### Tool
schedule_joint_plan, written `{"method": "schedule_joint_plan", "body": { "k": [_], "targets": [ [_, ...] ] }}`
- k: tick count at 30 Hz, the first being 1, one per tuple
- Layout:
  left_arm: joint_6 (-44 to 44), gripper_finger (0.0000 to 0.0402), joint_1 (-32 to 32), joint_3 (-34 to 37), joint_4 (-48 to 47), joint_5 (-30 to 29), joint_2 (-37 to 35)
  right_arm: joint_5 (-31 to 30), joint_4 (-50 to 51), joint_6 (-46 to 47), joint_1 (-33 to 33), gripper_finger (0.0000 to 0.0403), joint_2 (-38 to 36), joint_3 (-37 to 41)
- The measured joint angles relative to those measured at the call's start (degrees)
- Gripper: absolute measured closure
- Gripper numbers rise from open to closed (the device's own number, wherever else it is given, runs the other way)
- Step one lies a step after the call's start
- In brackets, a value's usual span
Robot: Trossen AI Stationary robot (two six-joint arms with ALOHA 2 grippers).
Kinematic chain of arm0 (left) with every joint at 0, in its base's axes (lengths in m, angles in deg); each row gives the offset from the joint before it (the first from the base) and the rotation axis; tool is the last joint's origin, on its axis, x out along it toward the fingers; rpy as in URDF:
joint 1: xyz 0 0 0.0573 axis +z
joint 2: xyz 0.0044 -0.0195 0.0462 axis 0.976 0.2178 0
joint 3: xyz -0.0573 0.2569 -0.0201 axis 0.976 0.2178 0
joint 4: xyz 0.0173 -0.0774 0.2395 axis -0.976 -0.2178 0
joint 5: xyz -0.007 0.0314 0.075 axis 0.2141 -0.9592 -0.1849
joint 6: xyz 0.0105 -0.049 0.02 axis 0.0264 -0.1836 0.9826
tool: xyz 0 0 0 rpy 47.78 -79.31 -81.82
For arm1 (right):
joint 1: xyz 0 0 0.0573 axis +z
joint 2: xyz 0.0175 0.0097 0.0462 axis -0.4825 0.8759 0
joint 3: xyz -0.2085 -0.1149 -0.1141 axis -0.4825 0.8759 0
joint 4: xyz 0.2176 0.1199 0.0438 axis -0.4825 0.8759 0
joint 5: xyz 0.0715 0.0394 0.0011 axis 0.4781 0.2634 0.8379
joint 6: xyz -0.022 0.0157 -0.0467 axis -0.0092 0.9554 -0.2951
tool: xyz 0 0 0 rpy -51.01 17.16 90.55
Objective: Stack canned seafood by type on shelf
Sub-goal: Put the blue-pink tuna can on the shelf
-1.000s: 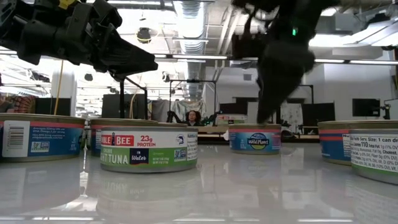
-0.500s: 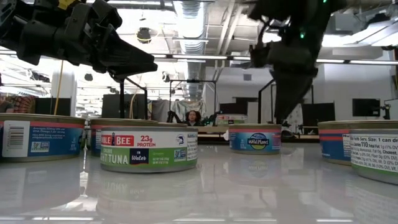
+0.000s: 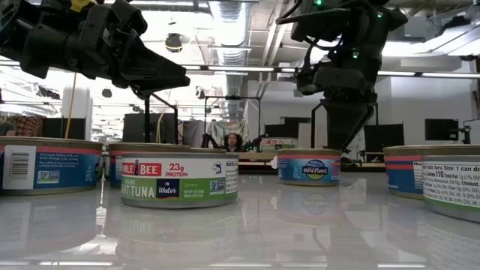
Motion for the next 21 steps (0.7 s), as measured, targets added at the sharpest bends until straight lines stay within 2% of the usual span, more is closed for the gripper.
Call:
{"method": "schedule_joint_plan", "body": {
  "k": [5,9,11,15,21],
  "targets": [
    [0.00,0.0260,0.00,0.00,-0.24,0.00,0.00,-0.02,-1.04,-0.05,-1.06,0.0374,-0.20,2.84],
    [0.00,0.0260,0.00,0.00,-0.30,-0.02,0.02,0.00,1.07,-0.21,-1.67,0.0392,0.69,3.90],
    [-0.01,0.0260,0.00,0.00,-0.34,-0.02,0.02,-0.13,-0.03,-0.60,-2.17,0.0383,-0.03,3.35],
    [-0.11,0.0260,-0.02,0.00,-0.48,-0.02,0.02,-1.20,2.93,-0.63,-2.65,0.0340,-0.30,3.62],
    [-0.22,0.0260,-0.02,0.00,-0.79,-0.03,0.02,-4.67,5.64,-1.06,-3.35,0.0304,-5.65,3.47]
  ]
}}
